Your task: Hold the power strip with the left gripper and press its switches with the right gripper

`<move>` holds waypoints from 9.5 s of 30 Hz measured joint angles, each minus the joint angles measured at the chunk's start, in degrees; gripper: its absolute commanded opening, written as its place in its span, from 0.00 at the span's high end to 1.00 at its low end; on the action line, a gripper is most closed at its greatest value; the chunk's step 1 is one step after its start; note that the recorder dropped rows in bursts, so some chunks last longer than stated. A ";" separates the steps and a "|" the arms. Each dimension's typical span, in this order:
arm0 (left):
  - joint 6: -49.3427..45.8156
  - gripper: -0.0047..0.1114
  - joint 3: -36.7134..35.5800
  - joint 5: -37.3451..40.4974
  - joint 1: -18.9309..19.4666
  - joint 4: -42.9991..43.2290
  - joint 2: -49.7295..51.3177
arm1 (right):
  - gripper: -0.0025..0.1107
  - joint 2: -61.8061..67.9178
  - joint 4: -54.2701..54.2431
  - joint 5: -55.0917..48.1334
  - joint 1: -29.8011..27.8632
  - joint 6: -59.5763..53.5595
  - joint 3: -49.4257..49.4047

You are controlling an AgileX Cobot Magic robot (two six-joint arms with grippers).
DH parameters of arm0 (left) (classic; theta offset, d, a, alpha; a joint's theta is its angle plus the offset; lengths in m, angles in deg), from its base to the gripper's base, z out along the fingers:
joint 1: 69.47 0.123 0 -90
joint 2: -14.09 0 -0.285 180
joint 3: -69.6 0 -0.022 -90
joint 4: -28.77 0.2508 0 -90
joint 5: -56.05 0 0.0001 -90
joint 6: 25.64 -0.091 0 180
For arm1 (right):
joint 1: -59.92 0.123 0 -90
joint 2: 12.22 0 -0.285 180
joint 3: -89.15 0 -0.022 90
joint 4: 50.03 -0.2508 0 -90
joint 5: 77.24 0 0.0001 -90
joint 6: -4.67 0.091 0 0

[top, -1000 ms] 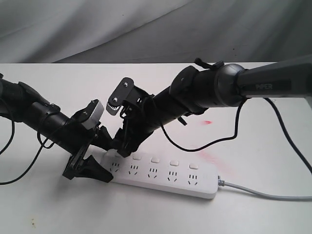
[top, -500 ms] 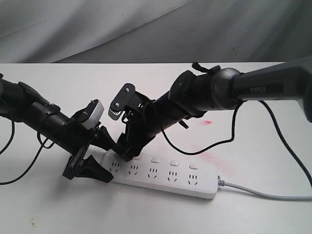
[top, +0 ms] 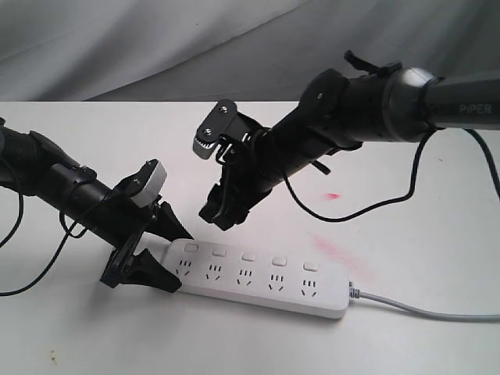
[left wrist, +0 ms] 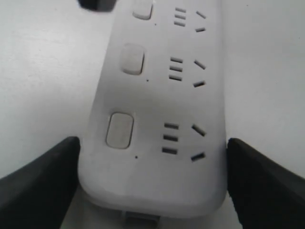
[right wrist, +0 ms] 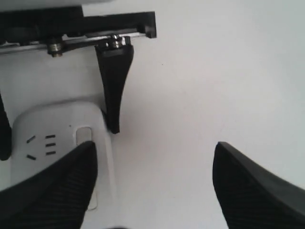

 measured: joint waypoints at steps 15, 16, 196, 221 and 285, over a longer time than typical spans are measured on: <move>0.00 0.59 0.00 0.00 0.00 0.10 0.00 | 0.42 2.51 0.84 -3.02 -0.78 0.87 -0.75; 0.00 0.59 0.00 0.00 0.00 0.10 0.00 | 0.42 2.51 0.84 -3.02 -0.78 0.87 -0.75; 0.00 0.59 0.00 0.00 0.00 0.21 0.00 | 0.46 -8.44 8.58 -1.75 -6.92 7.19 -14.96; 0.00 0.59 0.00 0.00 0.00 0.21 0.00 | 0.46 -3.82 5.65 -1.02 -6.92 6.80 -14.60; 0.00 0.59 0.00 0.00 0.00 0.32 0.00 | 0.47 -15.11 5.49 0.91 -12.52 5.93 -24.74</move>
